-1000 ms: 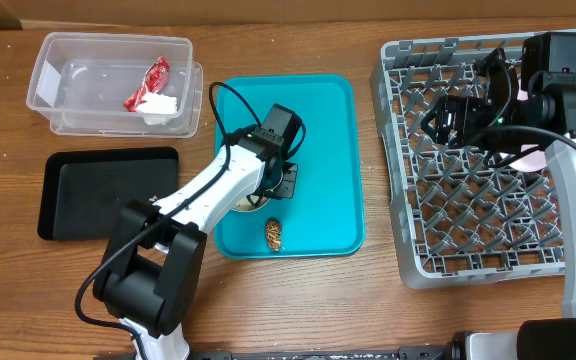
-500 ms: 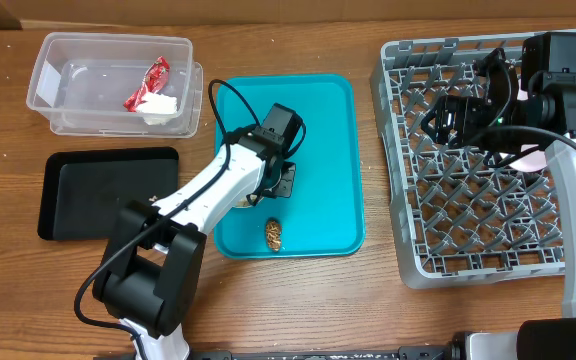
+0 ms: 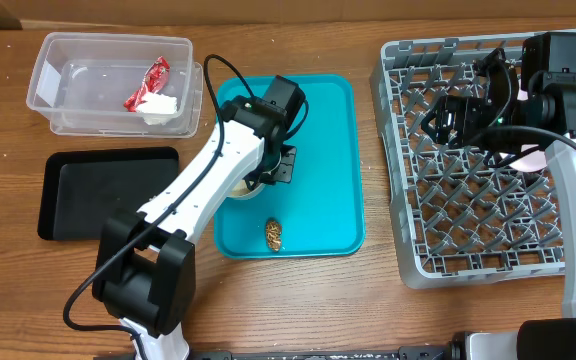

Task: Sort waste into correct bins and load items into the dishwasher
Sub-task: 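Lift the rice bowl with the left gripper over the black tray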

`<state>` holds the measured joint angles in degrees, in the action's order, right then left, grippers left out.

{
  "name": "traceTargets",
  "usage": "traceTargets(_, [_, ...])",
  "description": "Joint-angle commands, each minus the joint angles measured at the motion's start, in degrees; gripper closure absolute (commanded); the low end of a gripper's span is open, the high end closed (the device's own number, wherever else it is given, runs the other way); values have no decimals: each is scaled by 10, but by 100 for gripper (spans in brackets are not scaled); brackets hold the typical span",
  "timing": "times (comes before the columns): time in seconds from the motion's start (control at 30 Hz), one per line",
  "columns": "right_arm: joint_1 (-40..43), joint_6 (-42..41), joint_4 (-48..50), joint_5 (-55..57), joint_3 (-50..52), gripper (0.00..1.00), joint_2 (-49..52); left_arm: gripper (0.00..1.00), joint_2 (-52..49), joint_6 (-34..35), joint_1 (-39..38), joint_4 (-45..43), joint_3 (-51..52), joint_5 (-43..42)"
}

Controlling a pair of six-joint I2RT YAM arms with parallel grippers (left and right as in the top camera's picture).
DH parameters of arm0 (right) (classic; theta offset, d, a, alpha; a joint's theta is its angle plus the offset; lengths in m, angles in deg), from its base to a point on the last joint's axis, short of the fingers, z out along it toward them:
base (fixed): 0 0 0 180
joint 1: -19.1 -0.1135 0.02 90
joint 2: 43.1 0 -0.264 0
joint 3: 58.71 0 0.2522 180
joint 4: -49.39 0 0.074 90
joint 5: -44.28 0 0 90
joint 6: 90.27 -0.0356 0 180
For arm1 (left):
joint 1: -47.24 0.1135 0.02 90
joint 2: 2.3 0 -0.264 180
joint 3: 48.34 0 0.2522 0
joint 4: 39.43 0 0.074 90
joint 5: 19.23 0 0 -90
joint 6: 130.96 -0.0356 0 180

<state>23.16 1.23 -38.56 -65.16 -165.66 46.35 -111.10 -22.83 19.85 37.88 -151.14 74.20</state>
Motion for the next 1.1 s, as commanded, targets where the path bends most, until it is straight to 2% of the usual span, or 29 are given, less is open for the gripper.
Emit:
traceTargets(0.0, [0, 0, 1, 5, -5, 0, 1, 96, 13, 22, 30, 25, -15, -6])
traceTargets(0.33, [0, 0, 1, 18, -5, 0, 1, 96, 87, -2, 136, 62, -14, -24])
traceTargets(0.6, [0, 0, 1, 18, -5, 0, 1, 96, 97, -90, 261, 55, -1, -154])
traceTargets(0.87, [0, 0, 1, 18, -5, 0, 1, 96, 97, -200, 414, -2, 83, -356])
traceTargets(1.07, [0, 0, 0, 18, -5, 0, 1, 96, 92, -278, 524, -83, 178, -565])
